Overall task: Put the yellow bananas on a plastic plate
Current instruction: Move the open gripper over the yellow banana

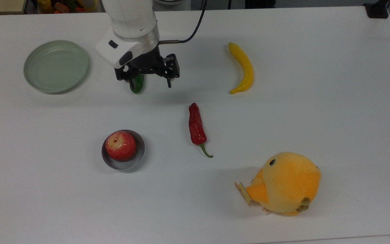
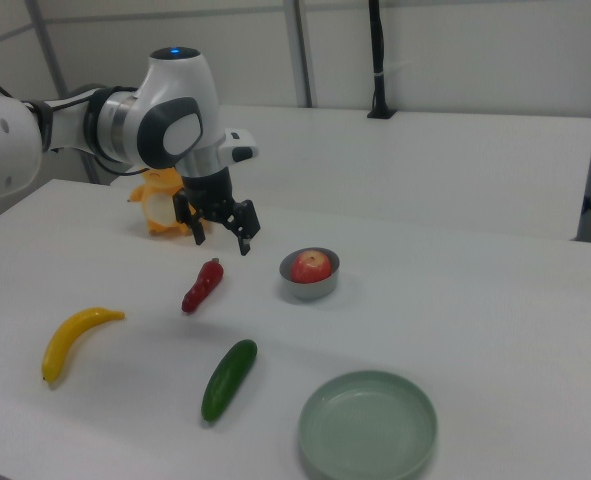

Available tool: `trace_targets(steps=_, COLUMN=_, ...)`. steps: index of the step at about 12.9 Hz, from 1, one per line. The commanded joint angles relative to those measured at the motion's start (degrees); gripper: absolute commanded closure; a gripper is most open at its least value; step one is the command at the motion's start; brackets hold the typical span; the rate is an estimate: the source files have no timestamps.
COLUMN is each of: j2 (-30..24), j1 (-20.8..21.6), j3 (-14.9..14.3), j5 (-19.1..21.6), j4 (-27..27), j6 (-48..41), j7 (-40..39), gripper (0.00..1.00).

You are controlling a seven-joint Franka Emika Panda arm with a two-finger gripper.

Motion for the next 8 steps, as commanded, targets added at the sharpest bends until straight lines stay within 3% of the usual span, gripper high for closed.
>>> trace_targets(steps=1, j2=-1.93, j1=1.31, j3=1.7, j5=0.35, j4=-1.46, j6=-4.57, j7=-0.59, gripper=0.0)
trace_targets(steps=5, j2=-4.65, j1=4.2, j3=3.02, j5=0.44, j4=-4.35, j6=-9.67, j7=-0.59, gripper=0.0)
trace_targets(steps=8, j2=-7.29, j1=4.91, j3=7.67, j5=0.44, j4=-9.1, j6=-11.09, j7=-0.41, gripper=0.0)
